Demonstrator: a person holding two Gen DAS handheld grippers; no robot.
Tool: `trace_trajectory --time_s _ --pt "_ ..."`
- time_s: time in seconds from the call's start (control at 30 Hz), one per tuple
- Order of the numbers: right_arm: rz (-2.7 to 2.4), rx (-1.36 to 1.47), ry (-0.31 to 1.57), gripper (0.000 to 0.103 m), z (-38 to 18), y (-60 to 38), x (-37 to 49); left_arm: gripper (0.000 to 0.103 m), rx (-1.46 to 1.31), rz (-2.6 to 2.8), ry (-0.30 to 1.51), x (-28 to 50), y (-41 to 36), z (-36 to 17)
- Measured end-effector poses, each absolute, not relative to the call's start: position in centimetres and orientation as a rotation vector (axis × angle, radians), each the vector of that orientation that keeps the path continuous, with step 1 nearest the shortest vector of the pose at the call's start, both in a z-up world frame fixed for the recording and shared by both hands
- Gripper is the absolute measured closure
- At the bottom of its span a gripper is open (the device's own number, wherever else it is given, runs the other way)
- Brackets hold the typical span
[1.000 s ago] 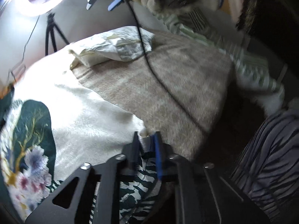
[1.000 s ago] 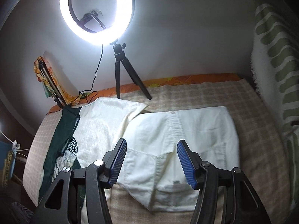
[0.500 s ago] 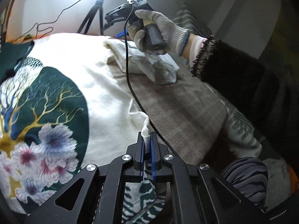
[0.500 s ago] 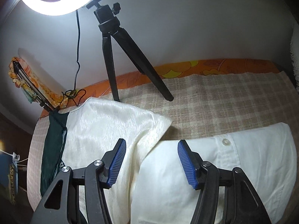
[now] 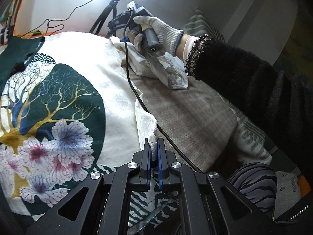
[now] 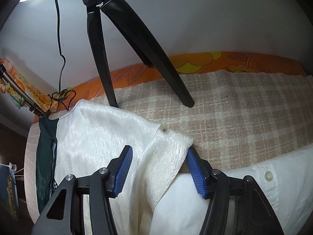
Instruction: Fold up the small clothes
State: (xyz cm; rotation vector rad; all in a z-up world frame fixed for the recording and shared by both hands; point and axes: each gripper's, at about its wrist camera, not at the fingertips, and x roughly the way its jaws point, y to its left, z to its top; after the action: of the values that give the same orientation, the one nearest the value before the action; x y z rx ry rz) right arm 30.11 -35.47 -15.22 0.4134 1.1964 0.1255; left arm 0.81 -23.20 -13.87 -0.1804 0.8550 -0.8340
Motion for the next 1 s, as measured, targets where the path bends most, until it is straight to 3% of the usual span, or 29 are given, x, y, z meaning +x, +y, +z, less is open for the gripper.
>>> trace_trajectory --time_s 0.07,0.1,0.13,0.17,0.67,1.0 --pt "0.129 0.430 1.205 0.071 -15.4 -35.5 30.3 0.099 -0.192 -0.828 0.850 0.9 -22.8 -13.9" --pt "0.127 0.435 1.203 0.076 -15.4 -35.5 30.4 0.099 -0.197 -0.826 0.849 1.0 -22.6 -13.9" --pt "0.112 0.426 1.196 0.091 -15.3 -35.4 30.4 0.099 -0.206 -0.824 0.847 1.0 -22.4 -13.9" --pt "0.102 0.413 1.192 0.098 -15.1 -35.4 30.3 0.099 -0.212 -0.822 0.846 1.1 -22.2 -14.0" --pt "0.019 0.061 1.065 0.102 -6.8 -26.0 30.5 0.099 -0.264 -0.770 0.809 -0.2 -17.1 -13.7" --pt "0.037 -0.177 1.038 0.102 -5.1 -15.3 30.9 0.099 -0.287 -0.689 0.805 -1.2 -13.0 -14.4"
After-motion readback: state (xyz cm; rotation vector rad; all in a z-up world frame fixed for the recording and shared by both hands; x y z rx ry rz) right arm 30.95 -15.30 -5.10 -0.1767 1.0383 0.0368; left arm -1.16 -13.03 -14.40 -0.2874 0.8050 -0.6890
